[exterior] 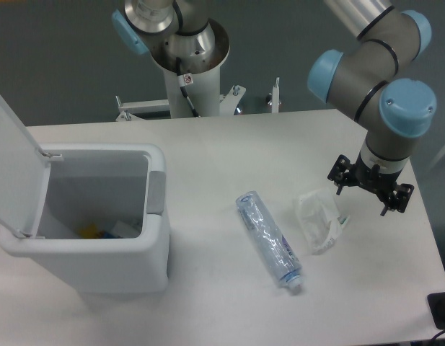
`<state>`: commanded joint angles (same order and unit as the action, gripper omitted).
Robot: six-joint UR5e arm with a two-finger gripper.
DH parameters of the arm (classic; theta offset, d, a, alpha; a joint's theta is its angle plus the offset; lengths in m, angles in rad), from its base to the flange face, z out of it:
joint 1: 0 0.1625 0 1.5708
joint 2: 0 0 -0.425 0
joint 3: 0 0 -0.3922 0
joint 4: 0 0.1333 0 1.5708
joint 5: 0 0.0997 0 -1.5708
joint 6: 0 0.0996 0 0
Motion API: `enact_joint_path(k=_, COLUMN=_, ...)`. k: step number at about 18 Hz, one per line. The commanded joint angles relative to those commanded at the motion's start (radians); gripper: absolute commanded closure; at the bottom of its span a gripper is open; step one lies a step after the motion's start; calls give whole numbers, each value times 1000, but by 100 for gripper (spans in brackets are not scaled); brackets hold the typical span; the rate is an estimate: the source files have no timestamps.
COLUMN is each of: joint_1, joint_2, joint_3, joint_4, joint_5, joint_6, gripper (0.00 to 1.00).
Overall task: Place the trash in the trash can
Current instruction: 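Move the open gripper down over the crumpled clear plastic wrapper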
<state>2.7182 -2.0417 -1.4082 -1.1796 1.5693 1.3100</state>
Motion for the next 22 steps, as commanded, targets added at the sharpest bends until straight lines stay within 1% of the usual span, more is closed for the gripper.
enact_joint_path(k=4, joint_1=-2, joint_2=2, joint_3=-8, joint_4=2, joint_5=-2, joint_6=-2, gripper=0)
enact_joint_path(k=8, joint_1=-5, joint_2=5, joint_3=-38, joint_4=12, joint_5=0, joint_6=-5, gripper=0)
enact_joint_path(k=12, joint_1=-5, joint_2=2, joint_3=-72, joint_4=21, joint_5=0, joint_6=-46, gripper=0)
enact_joint_path(k=16, joint_1=-17, joint_2=14, joint_3=-141, joint_4=116, joint_5=0, joint_6=-87, gripper=0)
enact_joint_path(k=18, joint_1=-18, joint_2=18, joint_3=-178, joint_4=138, joint_5=0, joint_6=-104, gripper=0)
enact_joint_path(k=21, joint_1=-21, joint_2=11, joint_3=-212, joint_4=185, joint_5=3, joint_6=-94, gripper=0)
enact_joint_path(k=22, joint_1=-23, joint_2=0, joint_3=-219, joint_4=230, joint_5=5, joint_6=-94, gripper=0)
